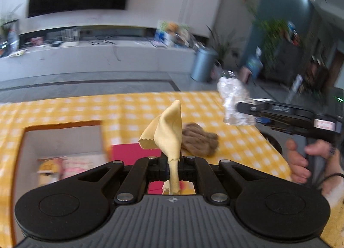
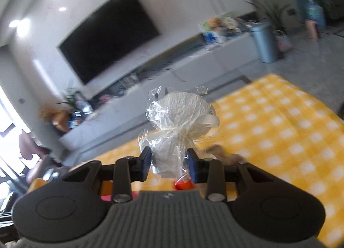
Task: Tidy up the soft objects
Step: 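Carry the plastic bag and yellow cloth over the orange box with both grippers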
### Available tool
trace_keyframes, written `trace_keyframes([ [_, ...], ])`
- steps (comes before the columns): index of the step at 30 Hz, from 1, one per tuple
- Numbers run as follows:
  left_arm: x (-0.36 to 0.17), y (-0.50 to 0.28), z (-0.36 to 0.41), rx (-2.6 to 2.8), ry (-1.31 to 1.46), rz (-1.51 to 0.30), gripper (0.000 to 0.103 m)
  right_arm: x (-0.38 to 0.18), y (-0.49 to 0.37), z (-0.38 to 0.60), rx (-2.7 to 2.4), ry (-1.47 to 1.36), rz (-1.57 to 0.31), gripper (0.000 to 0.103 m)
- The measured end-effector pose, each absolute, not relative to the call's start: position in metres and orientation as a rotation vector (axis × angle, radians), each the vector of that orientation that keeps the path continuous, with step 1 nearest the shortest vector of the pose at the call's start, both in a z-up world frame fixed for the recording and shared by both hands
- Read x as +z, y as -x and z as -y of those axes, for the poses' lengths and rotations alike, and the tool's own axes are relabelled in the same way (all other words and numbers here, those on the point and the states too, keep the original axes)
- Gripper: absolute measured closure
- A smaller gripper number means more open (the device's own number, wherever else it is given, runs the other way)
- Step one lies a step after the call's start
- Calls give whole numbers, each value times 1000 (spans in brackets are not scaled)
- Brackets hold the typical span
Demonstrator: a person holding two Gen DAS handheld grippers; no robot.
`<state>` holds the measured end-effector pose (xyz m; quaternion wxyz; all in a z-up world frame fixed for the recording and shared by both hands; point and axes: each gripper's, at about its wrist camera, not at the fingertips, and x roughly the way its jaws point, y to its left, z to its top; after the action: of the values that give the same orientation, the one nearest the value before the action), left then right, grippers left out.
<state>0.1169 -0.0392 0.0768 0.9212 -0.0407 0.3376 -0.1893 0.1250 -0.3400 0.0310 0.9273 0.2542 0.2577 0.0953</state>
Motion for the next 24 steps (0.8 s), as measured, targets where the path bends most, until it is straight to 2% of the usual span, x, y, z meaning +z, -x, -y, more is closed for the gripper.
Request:
trace_keyframes([
  [6, 61, -122, -12, -201, 162, -621, 99, 57, -109, 291, 340, -497, -446, 68],
  [11, 44, -141, -42, -111, 236, -629, 99, 64, -105, 247, 411, -421, -437, 68],
  [24, 21, -132, -124, -21, 395, -697, 99, 9, -153, 165, 447, -424, -592, 68],
])
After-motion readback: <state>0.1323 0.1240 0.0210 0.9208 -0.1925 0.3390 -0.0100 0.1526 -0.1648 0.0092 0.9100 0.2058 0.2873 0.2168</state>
